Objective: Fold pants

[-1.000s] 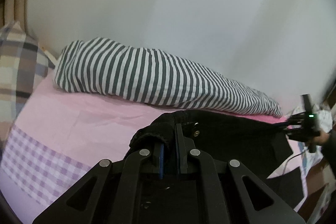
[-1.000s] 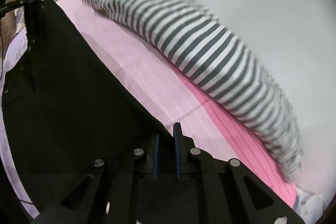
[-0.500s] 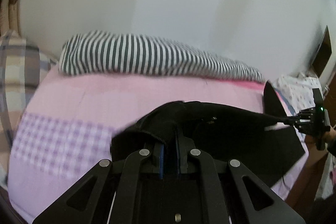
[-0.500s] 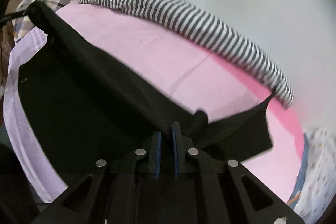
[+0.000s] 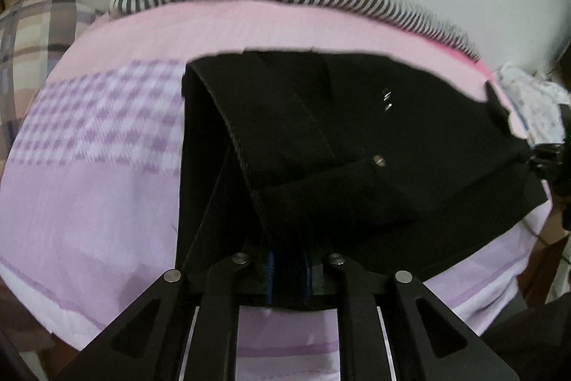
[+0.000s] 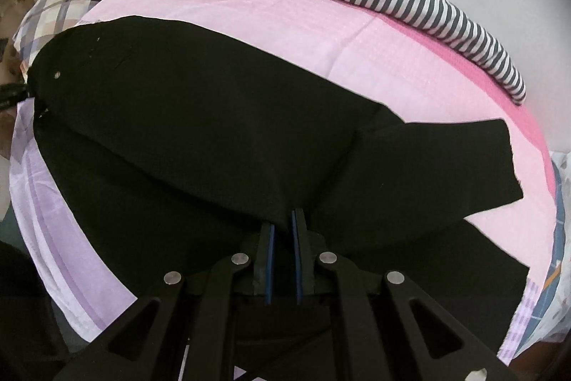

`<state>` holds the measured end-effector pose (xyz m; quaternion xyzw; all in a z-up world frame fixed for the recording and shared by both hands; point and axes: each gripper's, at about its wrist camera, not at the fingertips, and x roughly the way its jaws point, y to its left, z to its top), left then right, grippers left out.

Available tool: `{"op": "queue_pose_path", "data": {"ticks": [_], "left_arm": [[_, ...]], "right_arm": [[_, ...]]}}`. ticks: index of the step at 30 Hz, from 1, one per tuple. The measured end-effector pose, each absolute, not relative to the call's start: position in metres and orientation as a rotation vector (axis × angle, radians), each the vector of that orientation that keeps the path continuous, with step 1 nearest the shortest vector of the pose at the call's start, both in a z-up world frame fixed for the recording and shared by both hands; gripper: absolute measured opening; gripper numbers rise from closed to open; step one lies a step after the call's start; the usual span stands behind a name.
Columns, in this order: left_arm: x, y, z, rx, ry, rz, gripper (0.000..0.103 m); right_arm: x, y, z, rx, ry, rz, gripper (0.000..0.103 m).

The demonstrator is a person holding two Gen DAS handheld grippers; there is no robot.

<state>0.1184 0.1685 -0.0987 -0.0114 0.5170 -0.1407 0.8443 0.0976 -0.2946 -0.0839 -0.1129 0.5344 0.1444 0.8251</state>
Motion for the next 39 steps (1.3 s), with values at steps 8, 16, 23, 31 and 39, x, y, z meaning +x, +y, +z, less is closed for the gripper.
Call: {"op": "queue_pose_path", "data": {"ticks": [8,16,23,31,39], "left_arm": [[0.112,0.172,-0.097,-0.074,1.180,-0.215,0.019],[0.082,0.199,-0.087,-0.368,1.183,-0.155,0.049],[0.087,0.192,-0.109,-0.712,1.201,-0.231,0.049],[0.108,0.189,-0.116,-0.826,1.150,-0.202,0.049],[0.113,0.198,-0.122,-0.865,1.088,-0.162,0.031]], "right_arm": [[0.082,-0.298,-0.079,-0.137,1.104,0.296,0.043],[0.059,-0.329,-0.068,0.119,1.087,0.272,0.046],[0.052,-0.364,-0.085,0.378,1.083,0.199,0.048],[0.066,-0.392,-0.101,0.599,1.052,0.176,0.048],[0.090,-0.406,-0.116,0.723,1.024,0.167,0.047]]}}
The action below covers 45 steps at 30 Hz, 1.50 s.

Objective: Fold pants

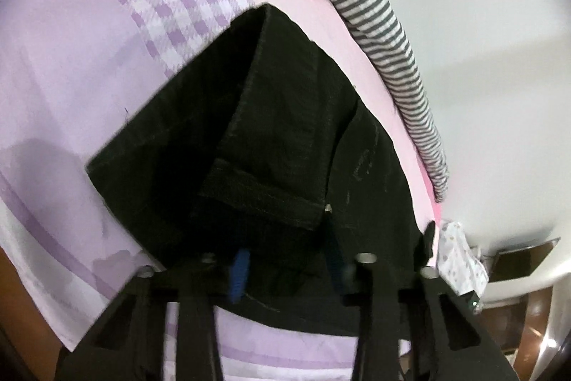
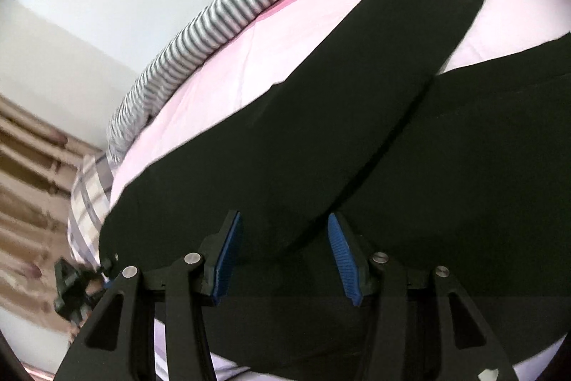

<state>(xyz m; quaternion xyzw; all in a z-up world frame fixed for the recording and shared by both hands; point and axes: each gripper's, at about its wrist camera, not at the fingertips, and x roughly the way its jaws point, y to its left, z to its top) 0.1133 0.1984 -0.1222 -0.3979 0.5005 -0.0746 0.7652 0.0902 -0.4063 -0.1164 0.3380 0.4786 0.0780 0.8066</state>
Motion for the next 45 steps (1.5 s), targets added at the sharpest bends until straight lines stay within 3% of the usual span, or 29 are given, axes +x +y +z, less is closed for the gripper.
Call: {"op": "queue_pose_path", "data": {"ticks": [8,16,19,33,45], "left_arm": [[0.121,0.207,-0.108,-0.806,1.073,-0.156,0.023],[0.128,0.207,-0.110,-0.777,1.091,-0.147,0.023],[0.128,0.207,-0.113,-0.772,1.101,-0.142,0.023],[0.137,0.204,-0.096,-0.527,1.136,-0.207,0.022],[0.120,0.198,-0.112,-0.276,1.195,-0.204,0.022]], "right_arm": [[0.109,-0.437,-0.122,0.823,0.994,0.102,0.015],[0.123,-0.459,-0.122,0.824,0.989,0.063,0.014],[0.124,-0.463,-0.122,0.835,0.986,0.055,0.009],[0.071,-0.440,-0.045,0.543,1.018,-0.066,0.005],[0.008,-0.431,-0.092,0.582,1.149,-0.096,0.005]]}}
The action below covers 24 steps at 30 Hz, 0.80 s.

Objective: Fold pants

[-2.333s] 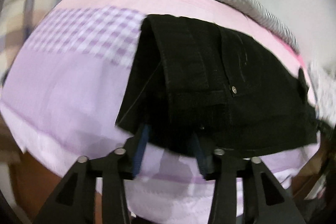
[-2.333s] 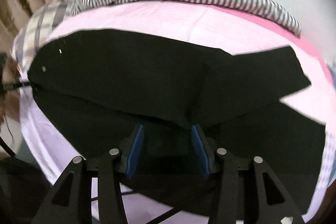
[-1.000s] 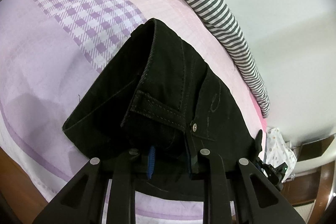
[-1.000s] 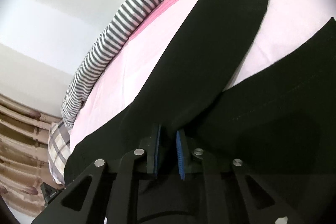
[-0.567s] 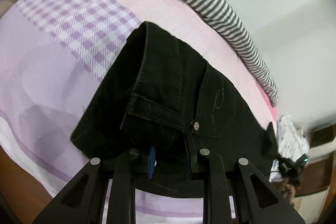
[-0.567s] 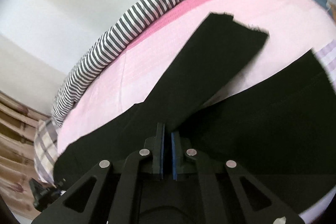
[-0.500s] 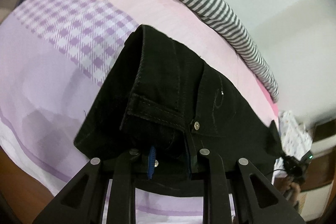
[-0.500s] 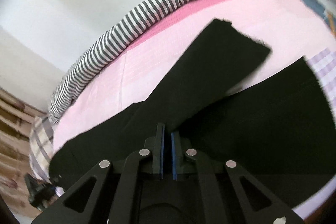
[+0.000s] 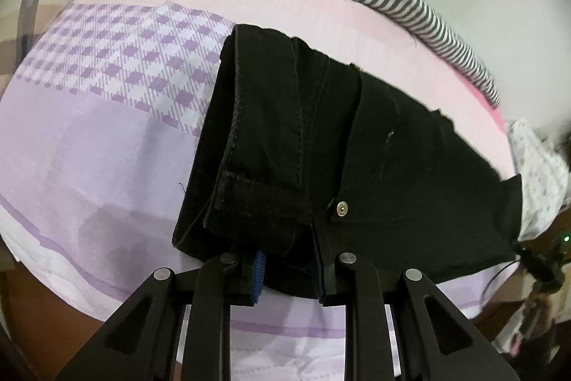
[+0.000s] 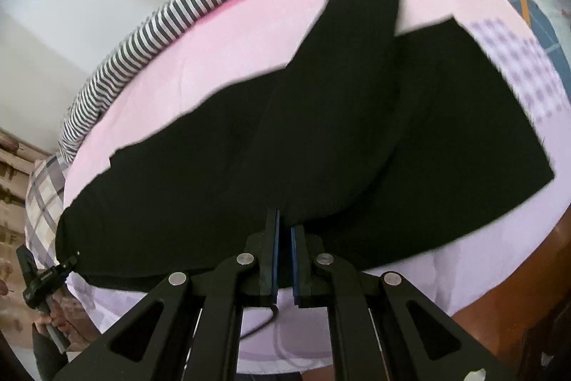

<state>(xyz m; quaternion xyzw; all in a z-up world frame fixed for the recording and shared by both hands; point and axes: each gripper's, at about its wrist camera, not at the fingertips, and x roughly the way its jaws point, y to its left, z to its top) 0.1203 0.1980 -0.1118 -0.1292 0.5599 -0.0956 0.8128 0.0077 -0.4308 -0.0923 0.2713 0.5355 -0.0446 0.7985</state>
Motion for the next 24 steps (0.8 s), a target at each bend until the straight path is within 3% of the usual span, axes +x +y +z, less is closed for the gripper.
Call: {"op": "queue_pose_path", "data": {"ticks": [14,24], "left_arm": [[0.071,0.153,-0.077,-0.033,1.161,-0.211,0.036],[0.040,-0.004,-0.045,0.139,0.959,-0.647,0.037]], "right_arm": [[0.001,-0.446,-0.094,0.722,1.046,0.011,0.005],[0.016,-0.448,-0.077,0.736,1.012,0.069,0.005]]}}
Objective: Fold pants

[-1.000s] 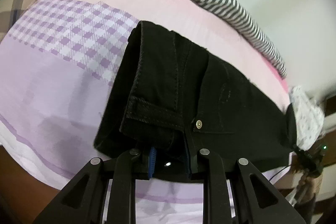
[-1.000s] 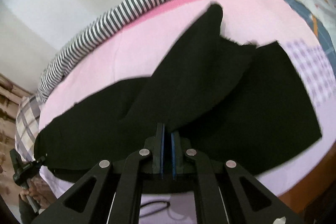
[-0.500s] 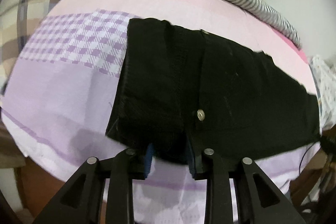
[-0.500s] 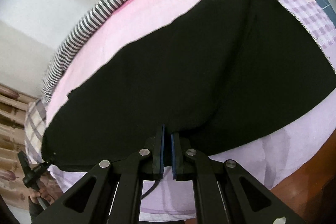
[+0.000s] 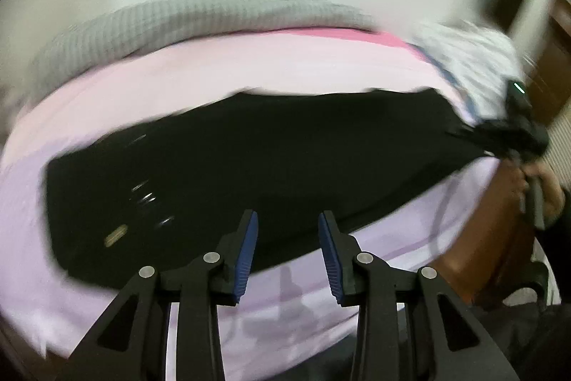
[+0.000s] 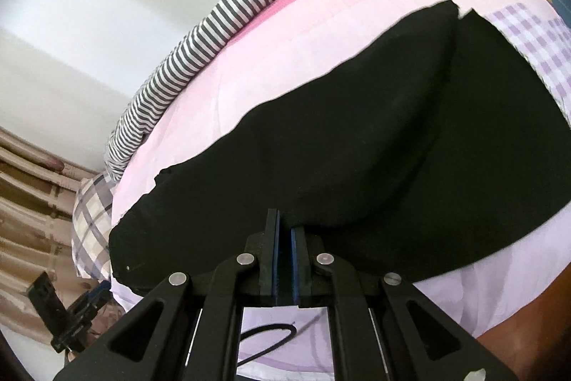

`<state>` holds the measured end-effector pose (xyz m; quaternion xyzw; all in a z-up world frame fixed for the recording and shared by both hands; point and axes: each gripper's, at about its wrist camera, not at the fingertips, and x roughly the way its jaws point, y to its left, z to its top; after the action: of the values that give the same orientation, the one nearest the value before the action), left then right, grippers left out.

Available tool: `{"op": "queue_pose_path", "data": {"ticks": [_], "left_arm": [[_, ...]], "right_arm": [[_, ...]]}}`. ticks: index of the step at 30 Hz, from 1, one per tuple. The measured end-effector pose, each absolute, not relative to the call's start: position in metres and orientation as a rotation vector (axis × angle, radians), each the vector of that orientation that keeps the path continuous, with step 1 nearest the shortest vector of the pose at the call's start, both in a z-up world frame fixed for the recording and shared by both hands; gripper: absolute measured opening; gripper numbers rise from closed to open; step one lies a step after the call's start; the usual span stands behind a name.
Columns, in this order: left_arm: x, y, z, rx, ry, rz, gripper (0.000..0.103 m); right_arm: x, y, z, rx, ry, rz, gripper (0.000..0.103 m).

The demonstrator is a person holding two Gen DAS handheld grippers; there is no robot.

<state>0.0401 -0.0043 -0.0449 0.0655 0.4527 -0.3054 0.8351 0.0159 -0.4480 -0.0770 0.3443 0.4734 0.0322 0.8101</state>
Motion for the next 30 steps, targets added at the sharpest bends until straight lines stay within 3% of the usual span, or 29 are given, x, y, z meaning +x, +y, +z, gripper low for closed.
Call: {"op": "queue_pose_path", "data": {"ticks": [9,17,19,20,23,27,30], "left_arm": [[0.045,-0.162,-0.078,0.296,0.949,-0.897,0.038],[0.058,-0.214,-0.098,0.329,0.967,-0.855,0.037],[0.062,-0.224,-0.099,0.310,0.982,-0.874,0.031],[0.064,-0.228,-0.098,0.297,0.992,-0.881,0.021],[0.066,-0.234,-0.096,0.275,0.996,-0.859,0.009],[0.074,-0.229,-0.089,0.210,0.981,-0.810,0.007],[0.082,-0.225,-0.084,0.159,0.984,-0.792,0.007]], "right_arm": [[0.031,-0.451,-0.060,0.749,0.981,0.107,0.005],[0.027,-0.455,-0.068,0.778,0.979,0.145,0.006],[0.027,-0.455,-0.070,0.778,0.977,0.152,0.007],[0.026,-0.454,-0.071,0.771,0.971,0.158,0.009],[0.023,-0.454,-0.075,0.807,0.962,0.173,0.013],[0.016,-0.454,-0.083,0.904,0.947,0.200,0.037],[0.015,-0.451,-0.094,0.959,0.946,0.225,0.038]]}}
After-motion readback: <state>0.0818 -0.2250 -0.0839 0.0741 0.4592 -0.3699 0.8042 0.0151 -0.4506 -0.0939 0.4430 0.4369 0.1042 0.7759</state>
